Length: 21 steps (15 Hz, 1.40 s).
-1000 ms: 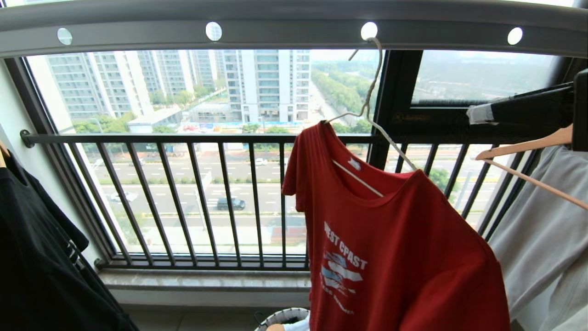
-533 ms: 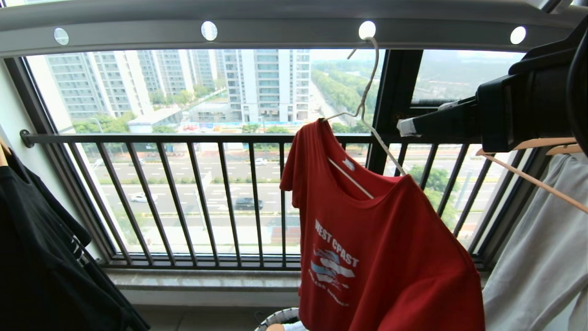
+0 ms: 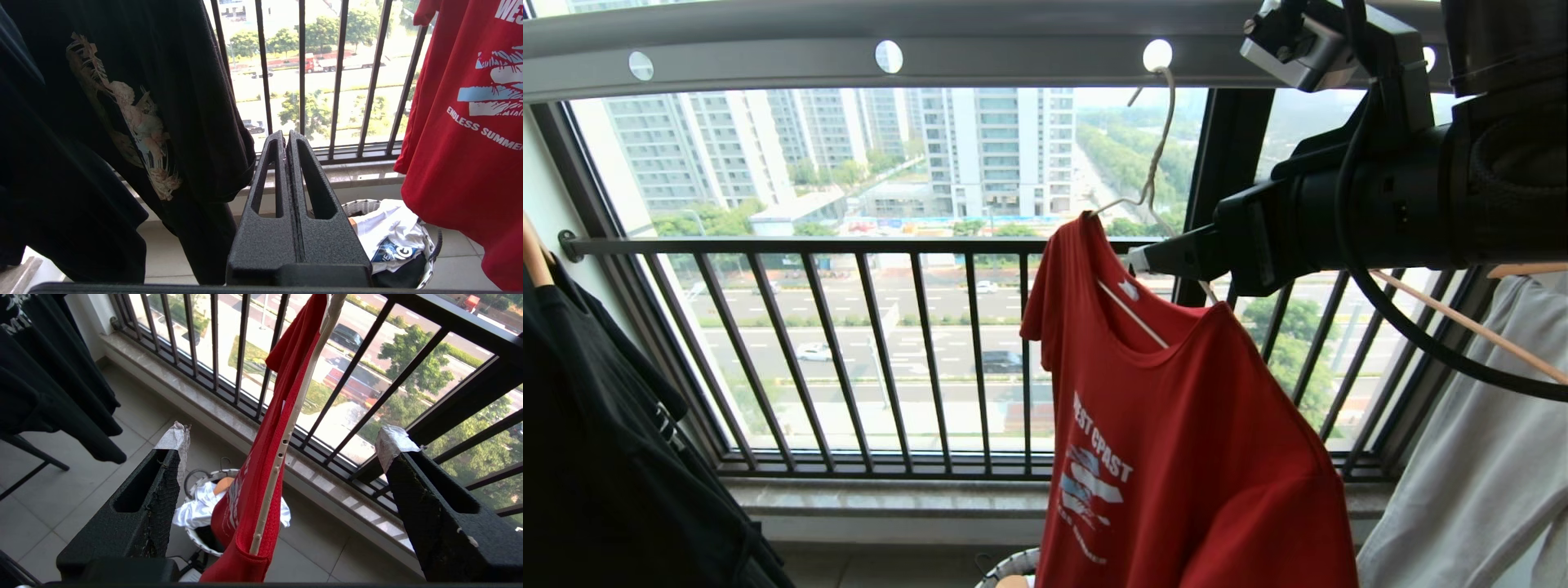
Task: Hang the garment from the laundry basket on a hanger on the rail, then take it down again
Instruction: Take the clothes off the clothes rack
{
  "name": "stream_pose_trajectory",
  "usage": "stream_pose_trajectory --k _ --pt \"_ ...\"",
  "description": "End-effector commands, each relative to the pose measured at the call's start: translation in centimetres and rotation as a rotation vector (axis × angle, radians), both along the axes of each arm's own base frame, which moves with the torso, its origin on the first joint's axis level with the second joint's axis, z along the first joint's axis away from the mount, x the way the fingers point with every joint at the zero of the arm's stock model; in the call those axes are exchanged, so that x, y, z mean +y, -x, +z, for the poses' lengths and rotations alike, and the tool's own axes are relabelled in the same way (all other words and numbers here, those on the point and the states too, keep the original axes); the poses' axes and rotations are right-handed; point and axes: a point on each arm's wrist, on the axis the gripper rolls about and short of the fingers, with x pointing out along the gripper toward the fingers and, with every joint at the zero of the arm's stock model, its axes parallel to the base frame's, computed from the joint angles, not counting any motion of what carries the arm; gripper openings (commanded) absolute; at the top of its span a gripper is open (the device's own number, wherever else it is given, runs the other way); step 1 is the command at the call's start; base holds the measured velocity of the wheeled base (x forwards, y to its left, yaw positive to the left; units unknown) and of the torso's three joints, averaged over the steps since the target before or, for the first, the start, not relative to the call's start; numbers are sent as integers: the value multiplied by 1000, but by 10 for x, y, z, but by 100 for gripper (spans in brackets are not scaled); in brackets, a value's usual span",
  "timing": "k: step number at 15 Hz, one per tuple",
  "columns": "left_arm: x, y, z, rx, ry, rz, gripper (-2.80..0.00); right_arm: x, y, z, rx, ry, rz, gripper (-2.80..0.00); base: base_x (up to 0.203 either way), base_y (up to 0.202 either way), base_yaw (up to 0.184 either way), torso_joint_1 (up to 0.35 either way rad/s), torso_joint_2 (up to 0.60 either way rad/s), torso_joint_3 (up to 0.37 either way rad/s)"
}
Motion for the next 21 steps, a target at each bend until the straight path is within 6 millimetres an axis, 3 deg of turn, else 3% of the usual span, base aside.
stream_pose_trajectory --k 1,9,10,15,21 --pt "0 0 0 2 0 0 -280 14 -18 -14 22 34 -24 0 0 0 0 0 0 0" --pt "0 0 0 1 0 0 -280 36 -50 -27 19 69 -94 0 0 0 0 0 0 0" --pt "0 0 0 1 0 0 -280 35 -52 -28 20 71 -100 -280 0 0 0 0 0 0" --pt "0 0 0 1 0 0 -280 27 -68 -27 15 67 -144 -280 0 0 0 0 0 0" --pt "0 0 0 1 0 0 -280 25 -66 -21 1 48 -153 -280 0 0 0 0 0 0"
